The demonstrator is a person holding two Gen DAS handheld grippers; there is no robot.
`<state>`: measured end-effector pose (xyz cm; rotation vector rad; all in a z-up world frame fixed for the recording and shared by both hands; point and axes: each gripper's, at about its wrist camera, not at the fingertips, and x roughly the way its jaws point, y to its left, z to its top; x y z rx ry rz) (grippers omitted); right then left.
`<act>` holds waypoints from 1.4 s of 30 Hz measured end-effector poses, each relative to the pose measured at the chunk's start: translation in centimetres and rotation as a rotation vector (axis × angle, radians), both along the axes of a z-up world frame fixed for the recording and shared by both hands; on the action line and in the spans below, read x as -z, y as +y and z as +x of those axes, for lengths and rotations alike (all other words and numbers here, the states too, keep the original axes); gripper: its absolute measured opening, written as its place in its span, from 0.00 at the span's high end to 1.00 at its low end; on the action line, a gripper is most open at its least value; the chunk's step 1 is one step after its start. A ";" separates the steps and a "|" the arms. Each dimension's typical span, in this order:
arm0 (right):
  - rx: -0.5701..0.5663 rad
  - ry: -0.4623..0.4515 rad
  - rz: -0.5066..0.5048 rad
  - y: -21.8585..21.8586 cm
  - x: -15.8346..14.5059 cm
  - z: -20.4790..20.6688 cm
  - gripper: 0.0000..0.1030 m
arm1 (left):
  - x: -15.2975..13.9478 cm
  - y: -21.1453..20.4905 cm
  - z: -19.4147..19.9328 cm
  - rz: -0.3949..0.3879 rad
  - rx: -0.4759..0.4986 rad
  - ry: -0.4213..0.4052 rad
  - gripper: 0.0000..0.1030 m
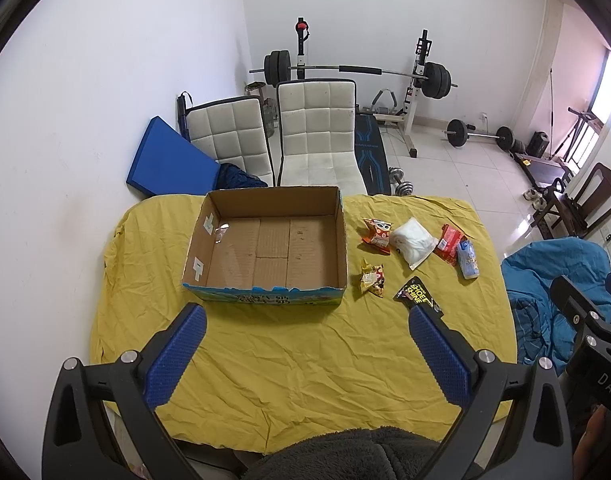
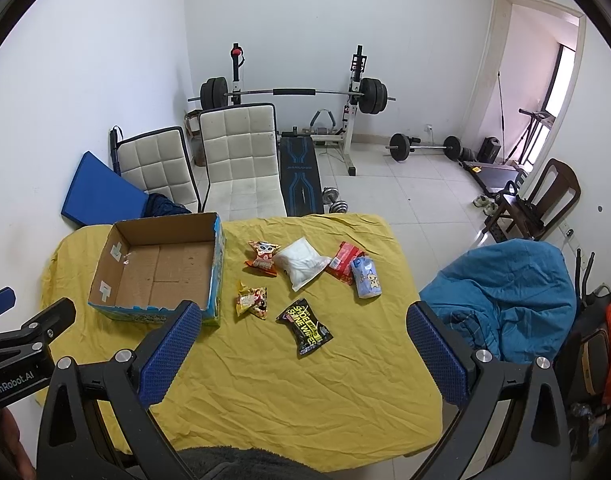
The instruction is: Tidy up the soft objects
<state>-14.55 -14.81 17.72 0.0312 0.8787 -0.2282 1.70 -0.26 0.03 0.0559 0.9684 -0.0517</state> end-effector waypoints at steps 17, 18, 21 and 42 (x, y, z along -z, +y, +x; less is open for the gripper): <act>0.006 0.005 0.010 -0.3 0.5 0.8 0.00 | 0.4 0.1 0.2 -0.004 0.004 0.004 0.00; 0.006 0.005 0.007 -0.4 0.6 0.8 0.00 | 0.4 0.1 0.1 -0.005 0.003 0.003 0.00; 0.004 0.006 0.015 -0.5 0.6 0.8 0.00 | 0.4 0.1 0.2 -0.001 0.004 0.006 0.00; 0.100 0.097 0.050 -8.4 5.2 5.6 0.00 | 4.3 -3.6 6.8 -0.013 0.030 0.063 0.00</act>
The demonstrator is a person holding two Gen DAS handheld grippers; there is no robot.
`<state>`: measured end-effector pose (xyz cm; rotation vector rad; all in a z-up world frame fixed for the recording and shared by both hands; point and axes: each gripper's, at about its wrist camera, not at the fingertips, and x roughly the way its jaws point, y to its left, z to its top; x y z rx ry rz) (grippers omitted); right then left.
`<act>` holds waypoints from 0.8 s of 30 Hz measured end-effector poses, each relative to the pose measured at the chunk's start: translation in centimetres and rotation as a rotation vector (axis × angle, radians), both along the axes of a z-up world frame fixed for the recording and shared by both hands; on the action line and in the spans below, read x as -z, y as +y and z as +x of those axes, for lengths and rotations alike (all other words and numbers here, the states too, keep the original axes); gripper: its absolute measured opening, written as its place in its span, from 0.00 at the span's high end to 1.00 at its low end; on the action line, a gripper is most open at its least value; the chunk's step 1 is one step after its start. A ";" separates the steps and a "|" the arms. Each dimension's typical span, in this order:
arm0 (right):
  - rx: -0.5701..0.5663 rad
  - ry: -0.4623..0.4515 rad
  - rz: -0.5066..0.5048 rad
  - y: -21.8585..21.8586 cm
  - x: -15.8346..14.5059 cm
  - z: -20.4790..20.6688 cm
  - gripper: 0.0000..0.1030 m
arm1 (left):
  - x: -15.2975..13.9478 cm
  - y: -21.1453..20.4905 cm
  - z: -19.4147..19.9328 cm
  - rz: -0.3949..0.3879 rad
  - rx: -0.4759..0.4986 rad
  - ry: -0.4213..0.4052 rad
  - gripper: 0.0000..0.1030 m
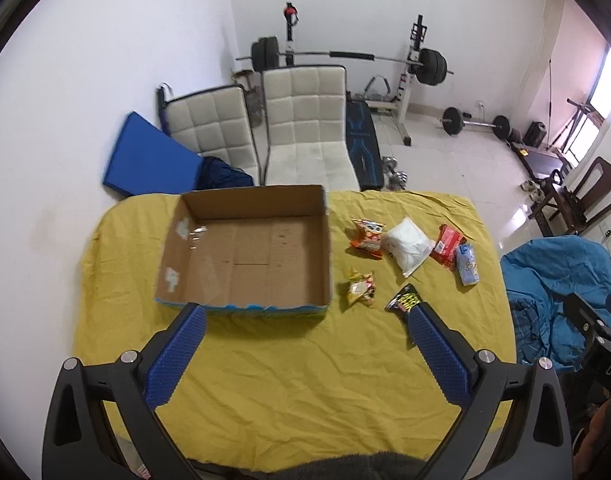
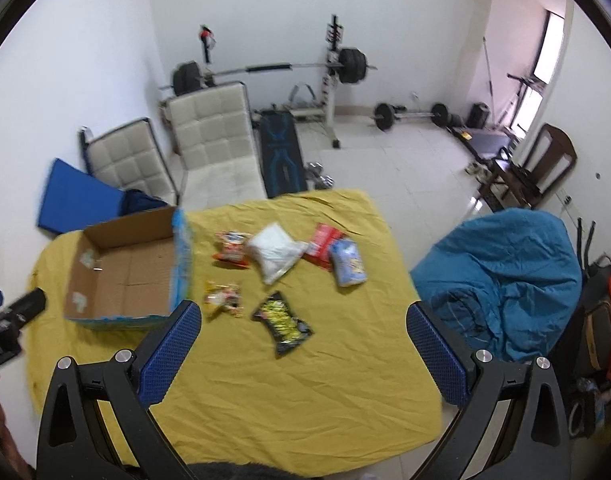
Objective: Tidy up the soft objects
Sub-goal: 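Grasp the white tissue pack with the left tool while the right tool grasps the blue dog tissue pack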
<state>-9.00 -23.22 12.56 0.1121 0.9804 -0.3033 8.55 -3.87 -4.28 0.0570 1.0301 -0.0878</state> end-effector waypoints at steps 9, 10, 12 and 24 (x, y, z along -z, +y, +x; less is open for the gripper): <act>-0.005 0.197 0.085 -12.1 12.7 9.9 0.00 | 10.3 -8.0 11.1 -0.077 0.067 0.255 0.00; -0.018 0.219 0.094 -13.5 14.8 11.4 0.00 | 11.5 -8.9 12.1 -0.087 0.070 0.288 0.00; -0.031 0.267 0.109 -15.7 18.7 14.2 0.00 | 14.2 -10.8 14.3 -0.105 0.072 0.366 0.00; -0.093 0.538 0.391 -23.0 38.2 25.9 0.24 | 28.3 -19.4 23.8 -0.199 -0.005 0.727 0.00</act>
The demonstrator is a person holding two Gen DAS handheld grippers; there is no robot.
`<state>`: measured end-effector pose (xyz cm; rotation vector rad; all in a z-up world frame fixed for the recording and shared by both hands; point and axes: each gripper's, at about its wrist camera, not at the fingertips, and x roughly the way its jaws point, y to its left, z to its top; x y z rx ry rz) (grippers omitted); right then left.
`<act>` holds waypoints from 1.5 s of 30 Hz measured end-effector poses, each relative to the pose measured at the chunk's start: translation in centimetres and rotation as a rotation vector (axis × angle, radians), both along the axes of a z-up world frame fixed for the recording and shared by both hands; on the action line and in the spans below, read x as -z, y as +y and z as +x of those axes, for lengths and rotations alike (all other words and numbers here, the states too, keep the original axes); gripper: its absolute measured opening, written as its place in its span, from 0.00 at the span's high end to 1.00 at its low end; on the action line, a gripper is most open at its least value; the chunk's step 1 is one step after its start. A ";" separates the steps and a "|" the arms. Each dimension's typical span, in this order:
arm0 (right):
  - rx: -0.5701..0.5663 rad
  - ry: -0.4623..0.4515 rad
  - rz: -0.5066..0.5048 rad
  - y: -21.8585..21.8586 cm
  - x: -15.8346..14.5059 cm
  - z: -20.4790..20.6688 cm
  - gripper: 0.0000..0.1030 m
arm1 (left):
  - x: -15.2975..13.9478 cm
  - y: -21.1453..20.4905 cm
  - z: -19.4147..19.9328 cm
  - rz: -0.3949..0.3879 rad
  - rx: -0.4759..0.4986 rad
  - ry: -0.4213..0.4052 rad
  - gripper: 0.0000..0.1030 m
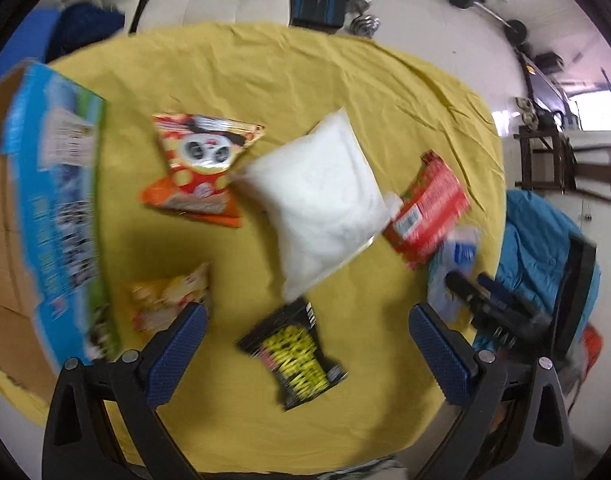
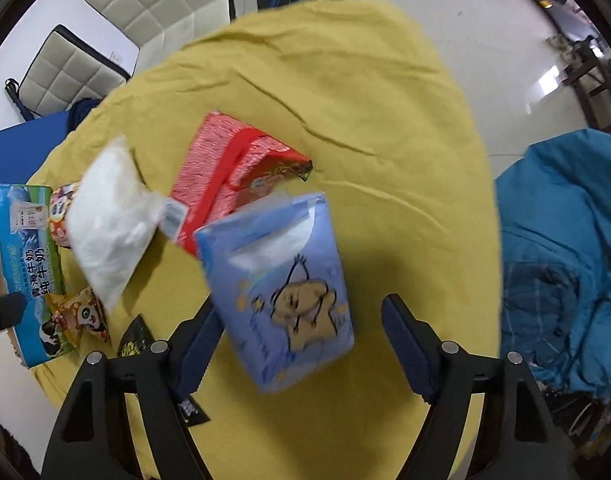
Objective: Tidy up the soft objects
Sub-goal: 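Grasp the white tissue pack with the left tool while the right tool grasps the blue dog tissue pack, then carry both packs into the box and open both tools to release them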
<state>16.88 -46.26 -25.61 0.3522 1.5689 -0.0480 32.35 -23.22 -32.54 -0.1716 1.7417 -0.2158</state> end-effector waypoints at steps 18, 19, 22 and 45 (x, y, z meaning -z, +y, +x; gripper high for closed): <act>0.047 0.124 0.007 3.0 1.4 -1.1 0.50 | 6.4 -2.8 4.4 0.151 0.012 0.070 0.20; 0.046 0.128 -0.001 3.0 1.2 -1.8 0.50 | 5.7 -3.0 3.8 0.160 0.056 0.037 0.24; 0.029 0.131 -0.060 2.8 0.4 -3.5 0.50 | 3.9 -3.6 1.1 0.209 0.228 -0.037 0.30; 0.076 0.172 -0.032 1.1 -0.4 -6.5 0.20 | 2.0 -1.2 -6.1 0.186 0.262 -0.103 0.34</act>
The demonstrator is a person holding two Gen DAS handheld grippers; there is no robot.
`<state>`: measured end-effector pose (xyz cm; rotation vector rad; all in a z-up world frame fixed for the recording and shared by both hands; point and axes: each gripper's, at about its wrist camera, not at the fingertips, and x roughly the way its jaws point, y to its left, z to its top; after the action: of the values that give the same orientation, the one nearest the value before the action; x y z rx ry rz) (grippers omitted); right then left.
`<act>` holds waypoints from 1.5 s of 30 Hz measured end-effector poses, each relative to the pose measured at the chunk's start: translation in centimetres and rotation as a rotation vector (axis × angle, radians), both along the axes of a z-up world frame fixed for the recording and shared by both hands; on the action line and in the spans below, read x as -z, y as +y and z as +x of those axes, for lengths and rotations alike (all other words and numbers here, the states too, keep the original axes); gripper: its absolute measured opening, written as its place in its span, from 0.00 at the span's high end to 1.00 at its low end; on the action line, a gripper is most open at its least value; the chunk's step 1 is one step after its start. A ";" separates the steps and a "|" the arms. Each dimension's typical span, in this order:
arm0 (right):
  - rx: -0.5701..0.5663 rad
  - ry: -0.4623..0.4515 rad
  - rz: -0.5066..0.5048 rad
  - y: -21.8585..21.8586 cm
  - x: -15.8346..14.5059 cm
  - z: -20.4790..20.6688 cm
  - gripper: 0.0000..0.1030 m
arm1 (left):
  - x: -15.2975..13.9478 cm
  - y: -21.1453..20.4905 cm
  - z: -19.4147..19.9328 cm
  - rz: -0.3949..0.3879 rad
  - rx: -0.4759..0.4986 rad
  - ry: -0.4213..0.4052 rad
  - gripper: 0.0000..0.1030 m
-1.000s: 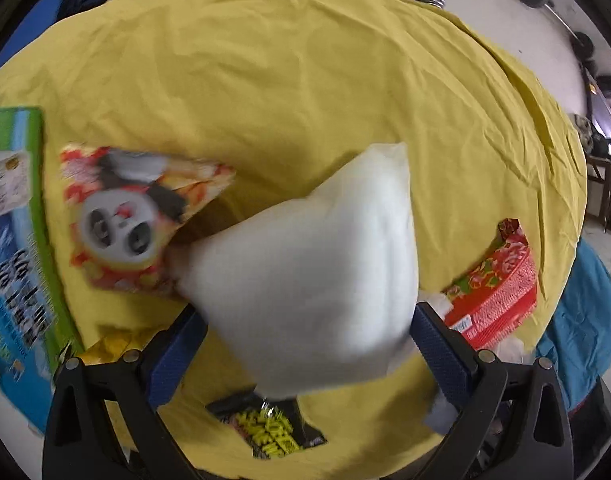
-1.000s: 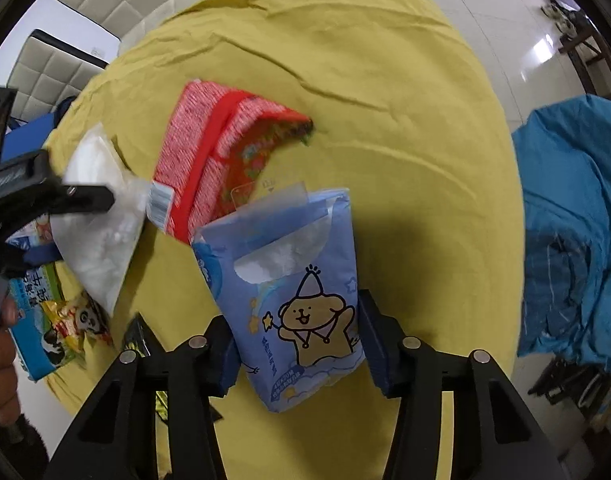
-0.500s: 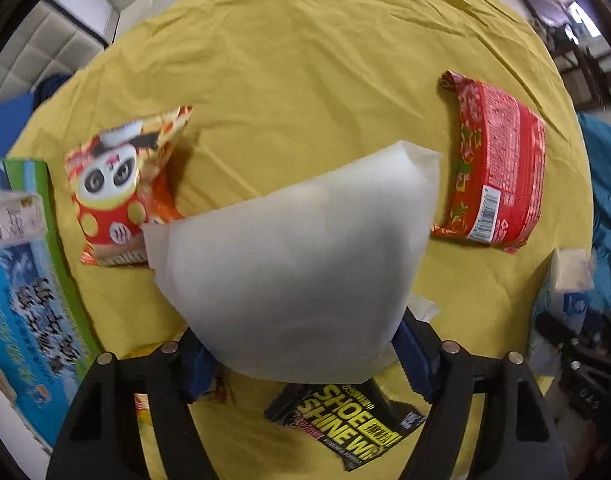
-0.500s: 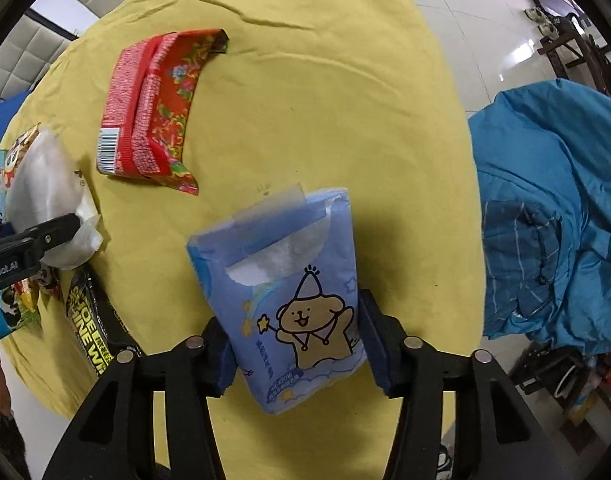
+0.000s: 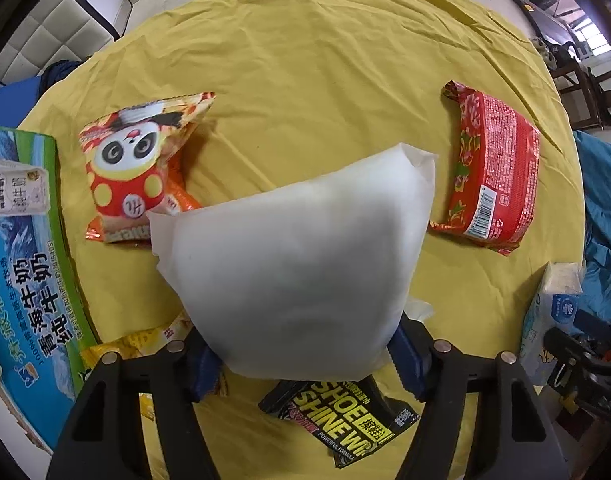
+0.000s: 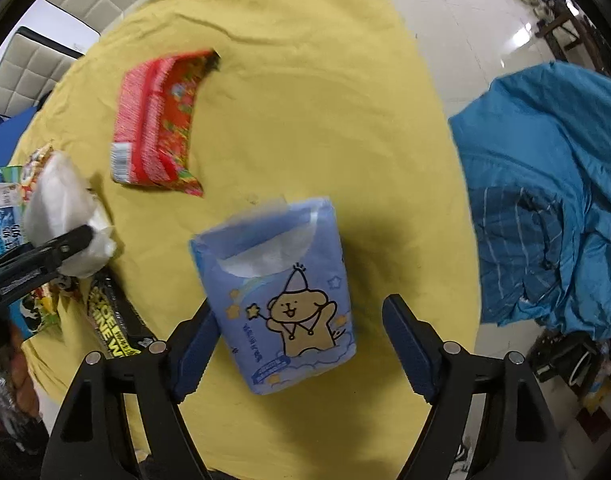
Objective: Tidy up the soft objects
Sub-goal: 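Carry both packs into the box and open both tools to release them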
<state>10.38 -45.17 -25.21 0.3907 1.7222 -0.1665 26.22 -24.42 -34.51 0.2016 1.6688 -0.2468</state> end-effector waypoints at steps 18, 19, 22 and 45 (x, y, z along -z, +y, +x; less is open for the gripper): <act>-0.007 -0.107 -0.018 2.8 -3.0 -1.8 0.63 | -10.2 7.9 -5.4 -0.068 -0.011 -0.136 0.36; -0.011 -0.130 -0.017 3.6 -4.0 -1.9 0.63 | -11.4 8.8 -6.0 -0.086 -0.015 -0.147 0.36; -0.034 -0.191 0.007 6.1 -7.0 -2.0 0.63 | -15.0 12.0 -8.0 -0.127 -0.029 -0.187 0.36; -0.234 -0.328 0.241 39.4 -16.1 6.3 0.63 | -21.6 39.4 -4.5 -0.115 -0.115 -0.224 0.36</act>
<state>16.66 -5.78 -9.07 0.3664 1.4512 0.2648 21.74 15.02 -12.93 0.0444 1.4340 -0.2241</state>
